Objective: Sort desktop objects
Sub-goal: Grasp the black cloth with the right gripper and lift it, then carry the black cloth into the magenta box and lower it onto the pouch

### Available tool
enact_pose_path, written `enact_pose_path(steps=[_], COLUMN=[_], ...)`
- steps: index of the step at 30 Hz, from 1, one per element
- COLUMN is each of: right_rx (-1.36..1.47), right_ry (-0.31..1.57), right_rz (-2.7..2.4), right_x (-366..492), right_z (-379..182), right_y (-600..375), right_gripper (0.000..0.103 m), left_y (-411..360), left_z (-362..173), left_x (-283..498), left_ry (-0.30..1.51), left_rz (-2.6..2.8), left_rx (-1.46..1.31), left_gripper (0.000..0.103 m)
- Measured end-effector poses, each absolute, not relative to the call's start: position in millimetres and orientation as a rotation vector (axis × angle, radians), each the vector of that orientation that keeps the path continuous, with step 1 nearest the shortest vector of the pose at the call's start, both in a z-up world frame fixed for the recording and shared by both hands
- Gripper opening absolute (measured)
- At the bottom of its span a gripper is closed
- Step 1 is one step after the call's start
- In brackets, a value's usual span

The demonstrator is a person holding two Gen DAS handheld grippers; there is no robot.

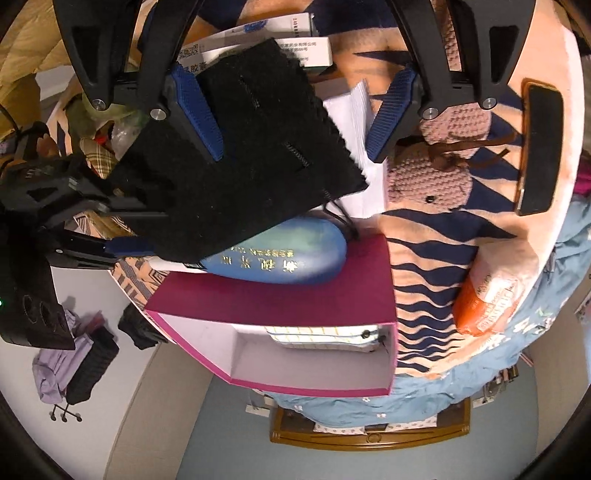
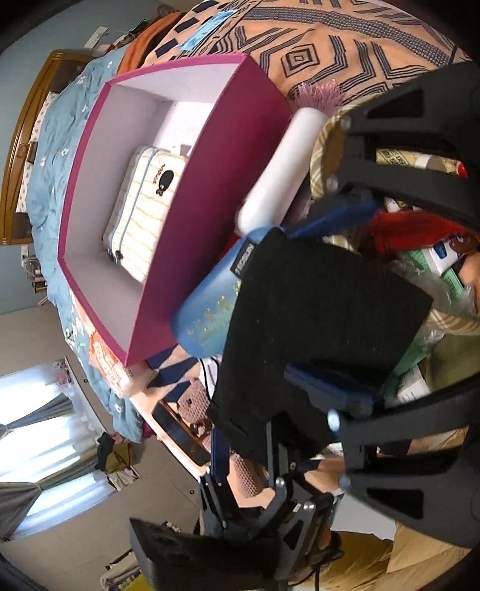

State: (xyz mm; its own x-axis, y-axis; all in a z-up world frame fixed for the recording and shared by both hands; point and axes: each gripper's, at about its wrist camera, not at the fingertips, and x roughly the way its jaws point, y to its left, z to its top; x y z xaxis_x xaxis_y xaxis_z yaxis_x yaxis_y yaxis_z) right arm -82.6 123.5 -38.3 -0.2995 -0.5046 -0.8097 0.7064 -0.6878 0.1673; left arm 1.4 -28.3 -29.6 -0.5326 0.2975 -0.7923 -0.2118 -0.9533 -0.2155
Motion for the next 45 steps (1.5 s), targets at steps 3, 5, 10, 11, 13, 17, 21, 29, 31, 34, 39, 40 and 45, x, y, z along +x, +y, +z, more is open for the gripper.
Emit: enact_pose_path(steps=[3, 5, 10, 11, 13, 17, 21, 29, 31, 34, 39, 40, 45], right_rx=[1.139, 1.117, 1.027, 1.015, 0.985, 0.931, 0.875, 0.757, 0.743, 0.722, 0.676, 0.673, 0.653], right_ry=[0.332, 0.36, 0.371, 0.375, 0.385, 0.384, 0.368, 0.344, 0.333, 0.331, 0.348, 0.346, 0.319], right_rz=[-2.063, -2.083, -2.129, -2.13, -2.127, -2.156, -2.167, -2.204, -2.208, -2.217, -2.229, -2.231, -2.252], right_x=[-78, -75, -66, -65, -62, -60, -58, -53, -54, -56, -61, -64, -79], right_z=[-40, -39, -26, -25, -22, -15, -5, 17, 21, 29, 44, 46, 58], right_y=[123, 124, 130, 130, 130, 132, 136, 137, 137, 136, 132, 131, 133], right_gripper=[0.036, 0.029, 0.019, 0.016, 0.013, 0.01, 0.01, 0.01, 0.01, 0.01, 0.01, 0.01, 0.01], left_y=[-28, -29, -30, -29, -30, -29, -28, -36, -37, -36, -29, -28, -25], left_z=[-31, -30, -24, -23, -19, -11, -2, 27, 31, 39, 58, 61, 74], left_x=[0, -1, 0, 0, 0, 2, 2, -2, -6, -11, -20, -22, -37], left_ry=[-0.159, -0.174, -0.189, -0.186, -0.189, -0.185, -0.168, -0.177, -0.186, -0.171, -0.105, -0.087, -0.042], left_rz=[2.5, 2.5, 2.524, 2.529, 2.536, 2.53, 2.541, 2.599, 2.605, 2.626, 2.663, 2.67, 2.696], left_rx=[-1.323, -1.319, -1.316, -1.312, -1.303, -1.263, -1.226, -1.129, -1.119, -1.09, -1.019, -1.014, -0.981], left_gripper=[0.079, 0.073, 0.042, 0.039, 0.02, 0.017, 0.016, 0.016, 0.016, 0.016, 0.016, 0.016, 0.016])
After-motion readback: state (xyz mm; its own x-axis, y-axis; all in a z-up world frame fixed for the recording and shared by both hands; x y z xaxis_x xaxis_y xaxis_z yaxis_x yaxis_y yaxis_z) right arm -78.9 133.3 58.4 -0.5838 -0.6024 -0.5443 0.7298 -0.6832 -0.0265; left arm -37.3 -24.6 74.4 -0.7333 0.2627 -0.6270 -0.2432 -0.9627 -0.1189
